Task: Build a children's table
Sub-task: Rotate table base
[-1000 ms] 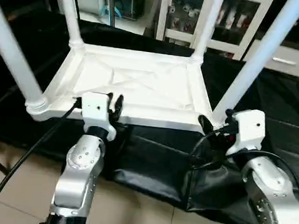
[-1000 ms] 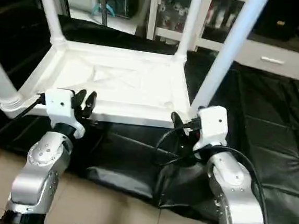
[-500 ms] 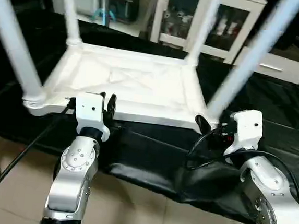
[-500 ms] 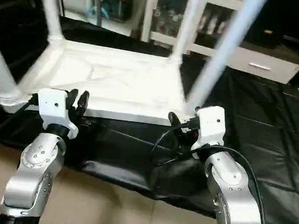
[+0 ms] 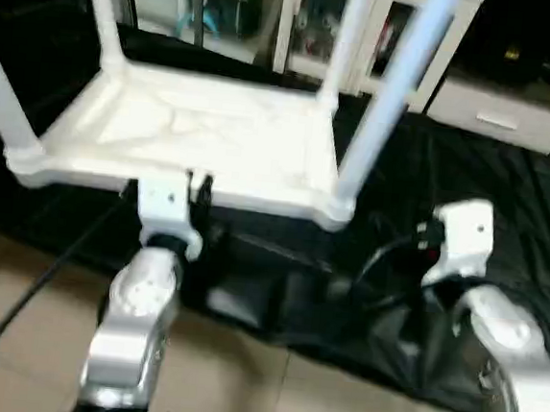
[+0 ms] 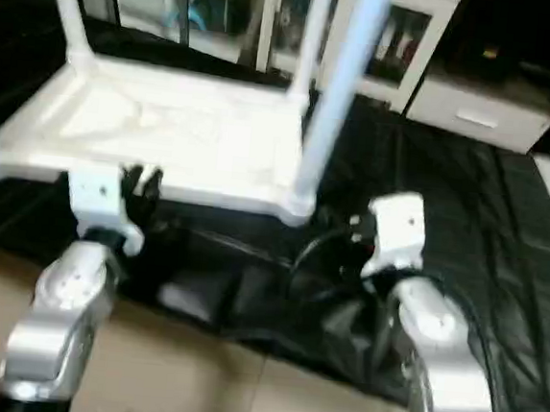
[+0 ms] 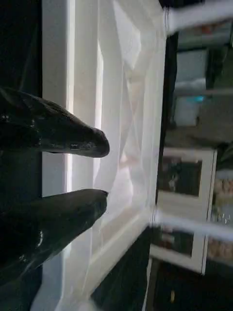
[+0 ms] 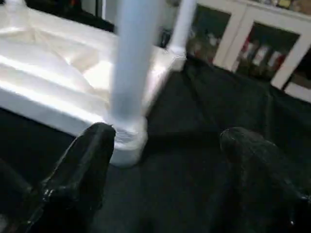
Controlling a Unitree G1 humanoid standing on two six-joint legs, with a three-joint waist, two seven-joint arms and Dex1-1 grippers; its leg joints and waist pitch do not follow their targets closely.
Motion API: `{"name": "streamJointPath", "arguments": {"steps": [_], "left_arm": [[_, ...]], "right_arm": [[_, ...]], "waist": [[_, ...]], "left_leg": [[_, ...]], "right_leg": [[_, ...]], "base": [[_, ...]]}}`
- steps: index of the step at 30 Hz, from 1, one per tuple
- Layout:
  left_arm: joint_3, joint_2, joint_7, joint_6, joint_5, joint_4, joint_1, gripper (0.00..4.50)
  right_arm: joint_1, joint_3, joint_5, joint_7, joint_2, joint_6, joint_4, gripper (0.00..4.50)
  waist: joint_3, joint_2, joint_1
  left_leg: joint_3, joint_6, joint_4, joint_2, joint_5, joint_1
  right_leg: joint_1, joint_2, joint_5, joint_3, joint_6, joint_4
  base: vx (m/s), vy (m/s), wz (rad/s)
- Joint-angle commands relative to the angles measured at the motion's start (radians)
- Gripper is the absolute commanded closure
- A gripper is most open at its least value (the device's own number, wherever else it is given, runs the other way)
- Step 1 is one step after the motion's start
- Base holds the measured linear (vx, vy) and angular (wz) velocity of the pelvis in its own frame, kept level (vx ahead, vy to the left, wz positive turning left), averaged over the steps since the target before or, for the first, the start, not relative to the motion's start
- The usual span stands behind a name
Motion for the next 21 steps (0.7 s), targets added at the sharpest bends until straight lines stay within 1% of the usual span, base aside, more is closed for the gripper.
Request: {"name": "streamJointPath", "arguments": {"steps": [1, 2, 3, 4, 5, 6, 7, 8, 9, 10, 11, 12, 13, 14, 15, 16, 17, 18, 19, 20, 21], "left_arm": [[-0.013, 0.016, -0.016, 0.017, -0.003, -0.043, 0.002, 3.1], [-0.013, 0.016, -0.016, 0.017, -0.003, -0.043, 0.002, 3.1], [-0.013, 0.021, -0.022, 0.02, -0.003, -0.056, 0.018, 3.1], [-0.014, 0.021, -0.023, 0.023, -0.002, -0.059, 0.019, 3.1], [-0.014, 0.021, -0.023, 0.023, -0.002, -0.059, 0.019, 3.1], [-0.019, 0.024, -0.026, 0.032, 0.002, -0.065, 0.022, 3.1], [-0.023, 0.03, -0.03, 0.034, 0.005, -0.068, 0.026, 3.1], [-0.025, 0.033, -0.032, 0.034, 0.008, -0.069, 0.027, 3.1], [-0.032, 0.042, -0.031, 0.04, 0.015, -0.073, 0.03, 3.1], [-0.032, 0.041, -0.029, 0.041, 0.012, -0.076, 0.032, 3.1], [-0.031, 0.04, -0.027, 0.042, 0.01, -0.078, 0.033, 3.1], [-0.027, 0.036, -0.019, 0.042, 0.009, -0.085, 0.045, 3.1], [-0.026, 0.036, -0.016, 0.041, 0.012, -0.087, 0.05, 3.1], [-0.024, 0.037, -0.017, 0.043, 0.013, -0.092, 0.056, 3.1], [-0.024, 0.037, -0.015, 0.046, 0.015, -0.098, 0.06, 3.1], [-0.024, 0.036, -0.01, 0.051, 0.019, -0.105, 0.065, 3.1], [-0.029, 0.035, -0.001, 0.056, 0.031, -0.119, 0.077, 3.1], [-0.034, 0.036, 0.006, 0.06, 0.037, -0.128, 0.085, 3.1], [-0.034, 0.036, 0.006, 0.06, 0.037, -0.129, 0.085, 3.1], [-0.037, 0.036, 0.009, 0.065, 0.037, -0.145, 0.096, 3.1], [-0.038, 0.038, 0.01, 0.07, 0.037, -0.155, 0.102, 3.1]], "right_arm": [[-0.023, -0.019, 0.003, -0.011, 0.001, 0.014, -0.008, 0.71], [-0.023, -0.019, 0.003, -0.011, 0.001, 0.014, -0.008, 0.71], [-0.025, -0.015, 0.001, -0.013, 0.006, 0.013, -0.006, 0.71], [-0.027, -0.015, 0.002, -0.011, 0.006, 0.012, -0.003, 0.71], [-0.027, -0.015, 0.002, -0.011, 0.006, 0.012, -0.003, 0.71], [-0.031, -0.012, 0.005, -0.005, 0.005, 0.007, 0.01, 0.71], [-0.031, -0.007, 0.003, -0.004, 0.007, -0.002, 0.022, 0.71], [-0.032, -0.003, 0.002, -0.003, 0.008, -0.009, 0.034, 0.71], [-0.036, -0.007, 0.014, -0.004, 0.022, 0.001, 0.053, 0.71], [-0.039, -0.01, 0.017, -0.006, 0.026, 0.008, 0.059, 0.71], [-0.04, -0.011, 0.018, -0.008, 0.029, 0.012, 0.062, 0.71], [-0.045, -0.004, 0.013, -0.008, 0.029, 0.011, 0.072, 0.71], [-0.047, -0.002, 0.012, -0.005, 0.029, 0.009, 0.076, 0.71], [-0.058, 0.004, 0.012, 0.001, 0.029, 0.011, 0.082, 0.71], [-0.062, 0.006, 0.012, 0.002, 0.029, 0.013, 0.086, 0.71], [-0.068, 0.013, 0.008, 0.008, 0.026, 0.009, 0.094, 0.71], [-0.074, 0.025, 0.006, 0.029, 0.016, 0.0, 0.105, 0.71], [-0.077, 0.034, 0.006, 0.044, 0.008, -0.007, 0.112, 0.71], [-0.077, 0.034, 0.006, 0.044, 0.009, -0.007, 0.112, 0.71], [-0.078, 0.029, 0.019, 0.045, 0.017, -0.006, 0.111, 0.71], [-0.079, 0.028, 0.023, 0.048, 0.022, -0.009, 0.111, 0.71]], "waist": [[-0.027, -0.019, 0.007], [-0.022, -0.015, 0.002], [-0.016, -0.009, -0.01], [-0.008, 0.001, -0.024], [-0.007, 0.01, -0.034], [-0.007, 0.009, -0.055], [-0.002, 0.024, -0.065], [-0.002, 0.027, -0.07], [0.0, 0.03, -0.083], [-0.002, 0.024, -0.097], [-0.005, 0.024, -0.101], [-0.019, 0.017, -0.099], [-0.019, 0.019, -0.102], [-0.022, 0.004, -0.096], [-0.034, -0.015, -0.082], [-0.044, -0.005, -0.072], [-0.047, -0.005, -0.071], [-0.049, -0.001, -0.07], [-0.051, 0.001, -0.07], [-0.061, -0.007, -0.066], [-0.069, -0.004, -0.062]], "left_leg": [[-0.01, -0.042, -0.071, 0.036, -0.282, 0.032], [-0.007, -0.057, -0.075, 0.033, -0.325, 0.042], [-0.005, -0.064, -0.081, 0.032, -0.397, 0.061], [-0.01, -0.072, -0.088, 0.034, -0.489, 0.086], [-0.016, -0.075, -0.099, 0.041, -0.532, 0.095], [-0.033, -0.083, -0.123, 0.058, -0.624, 0.088], [-0.045, -0.083, -0.146, 0.07, -0.685, 0.098], [-0.05, -0.086, -0.155, 0.075, -0.703, 0.097], [-0.052, -0.091, -0.164, 0.075, -0.722, 0.104], [-0.051, -0.093, -0.164, 0.071, -0.72, 0.105], [-0.048, -0.09, -0.161, 0.066, -0.693, 0.099], [-0.034, -0.064, -0.152, 0.053, -0.569, 0.075], [-0.01, -0.085, -0.145, 0.063, -0.548, 0.119], [-0.001, -0.089, -0.147, 0.069, -0.482, 0.127], [-0.005, -0.037, -0.149, 0.05, -0.365, 0.057], [0.013, 0.016, -0.135, 0.034, -0.276, 0.06], [0.015, 0.038, -0.129, 0.032, -0.229, 0.064], [0.014, 0.082, -0.127, 0.034, -0.149, 0.073], [0.013, 0.105, -0.126, 0.036, -0.108, 0.083], [0.005, 0.171, -0.117, 0.032, 0.016, 0.089], [-0.008, 0.253, -0.108, 0.027, 0.157, 0.122]], "right_leg": [[0.041, -0.071, -0.717, 0.047, 0.04, -0.169], [0.034, -0.062, -0.787, 0.039, 0.031, -0.179], [0.035, -0.048, -0.851, 0.018, -0.004, -0.193], [0.034, -0.033, -0.849, -0.014, -0.034, -0.206], [0.044, -0.027, -0.783, -0.03, -0.051, -0.205], [0.072, -0.014, -0.654, -0.059, -0.068, -0.194], [0.081, -0.013, -0.528, -0.067, -0.098, -0.183], [0.09, -0.015, -0.483, -0.07, -0.111, -0.178], [0.092, -0.016, -0.413, -0.073, -0.134, -0.176], [0.101, -0.024, -0.4, -0.077, -0.149, -0.182], [0.109, -0.03, -0.397, -0.073, -0.157, -0.186], [0.136, -0.044, -0.388, -0.054, -0.174, -0.193], [0.102, -0.033, -0.398, -0.035, -0.196, -0.193], [0.098, -0.022, -0.335, -0.028, -0.234, -0.178], [0.156, -0.03, -0.254, -0.025, -0.229, -0.17], [0.161, -0.041, -0.27, -0.012, -0.224, -0.182], [0.16, -0.04, -0.239, -0.009, -0.24, -0.177], [0.155, -0.031, -0.163, -0.014, -0.274, -0.167], [0.15, -0.024, -0.109, -0.018, -0.29, -0.159], [0.154, -0.013, 0.01, -0.026, -0.308, -0.134], [0.135, 0.001, 0.118, -0.037, -0.315, -0.11]], "base": [[-0.074, -0.109, -0.03], [-0.074, -0.109, -0.03], [-0.059, -0.057, -0.05], [0.0, 0.0, 0.0], [0.0, 0.0, 0.0], [0.0, 0.0, 0.0], [0.027, 0.056, -0.19], [0.027, 0.056, -0.19], [0.034, 0.053, -0.16], [0.058, 0.046, -0.15], [0.058, 0.046, -0.15], [0.093, 0.04, -0.14], [0.101, 0.033, -0.26], [0.101, 0.033, -0.26], [0.101, 0.027, -0.34], [0.128, 0.013, -0.08], [0.128, 0.013, -0.08], [0.158, 0.001, 0.11], [0.172, -0.002, 0.06], [0.172, -0.002, 0.06], [0.207, -0.006, 0.05]]}}
